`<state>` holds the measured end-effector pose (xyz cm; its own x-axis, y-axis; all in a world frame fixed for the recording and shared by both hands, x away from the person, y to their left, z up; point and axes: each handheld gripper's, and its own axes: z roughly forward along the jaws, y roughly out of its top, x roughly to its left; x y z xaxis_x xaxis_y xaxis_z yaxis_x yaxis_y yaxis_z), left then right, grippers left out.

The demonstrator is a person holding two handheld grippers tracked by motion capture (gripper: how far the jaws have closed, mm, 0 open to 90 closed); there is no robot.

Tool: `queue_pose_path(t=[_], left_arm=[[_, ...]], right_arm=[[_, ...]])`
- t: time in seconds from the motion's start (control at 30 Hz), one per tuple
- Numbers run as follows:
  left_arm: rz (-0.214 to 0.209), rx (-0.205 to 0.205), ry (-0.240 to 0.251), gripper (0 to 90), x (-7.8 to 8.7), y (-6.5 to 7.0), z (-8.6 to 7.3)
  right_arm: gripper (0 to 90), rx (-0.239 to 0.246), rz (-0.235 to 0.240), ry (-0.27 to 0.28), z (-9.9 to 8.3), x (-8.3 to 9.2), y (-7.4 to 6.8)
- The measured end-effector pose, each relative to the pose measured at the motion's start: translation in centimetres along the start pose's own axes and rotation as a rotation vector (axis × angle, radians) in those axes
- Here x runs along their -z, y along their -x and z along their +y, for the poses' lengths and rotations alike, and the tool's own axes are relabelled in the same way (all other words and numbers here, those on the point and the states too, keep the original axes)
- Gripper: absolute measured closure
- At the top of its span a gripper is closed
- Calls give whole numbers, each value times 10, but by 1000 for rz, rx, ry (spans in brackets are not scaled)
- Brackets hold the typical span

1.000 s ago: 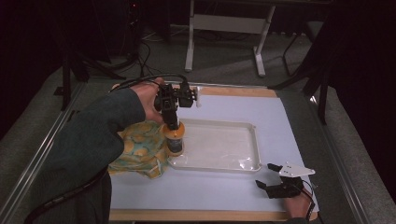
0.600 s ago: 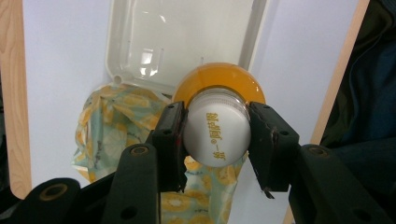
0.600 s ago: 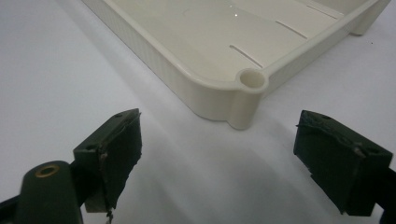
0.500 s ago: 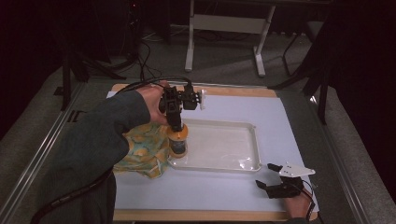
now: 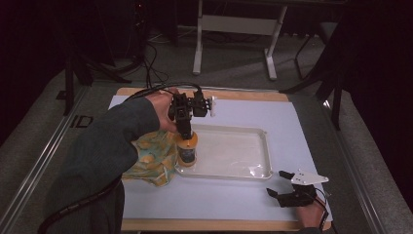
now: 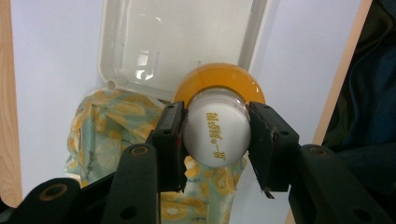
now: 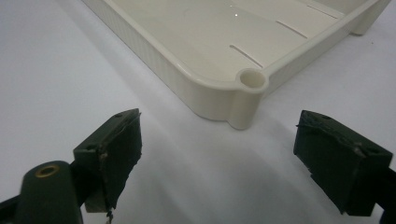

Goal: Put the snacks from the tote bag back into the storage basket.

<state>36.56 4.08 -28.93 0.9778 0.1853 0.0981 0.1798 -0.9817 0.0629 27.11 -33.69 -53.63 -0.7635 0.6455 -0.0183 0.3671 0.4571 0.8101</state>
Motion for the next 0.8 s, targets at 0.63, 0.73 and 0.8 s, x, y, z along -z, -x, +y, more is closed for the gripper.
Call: queue_pose_path(t=[0.63,0.73,0.8], left_arm=[[4,6,25,592,-14,-2,5],[5,2,26,592,-15,-2,6],[3,0,26,592,-17,-2,7]], right_arm=[[149,-1,2,1,0,0,0],[149,1,1,1,0,0,0],[149,1,2,1,0,0,0]])
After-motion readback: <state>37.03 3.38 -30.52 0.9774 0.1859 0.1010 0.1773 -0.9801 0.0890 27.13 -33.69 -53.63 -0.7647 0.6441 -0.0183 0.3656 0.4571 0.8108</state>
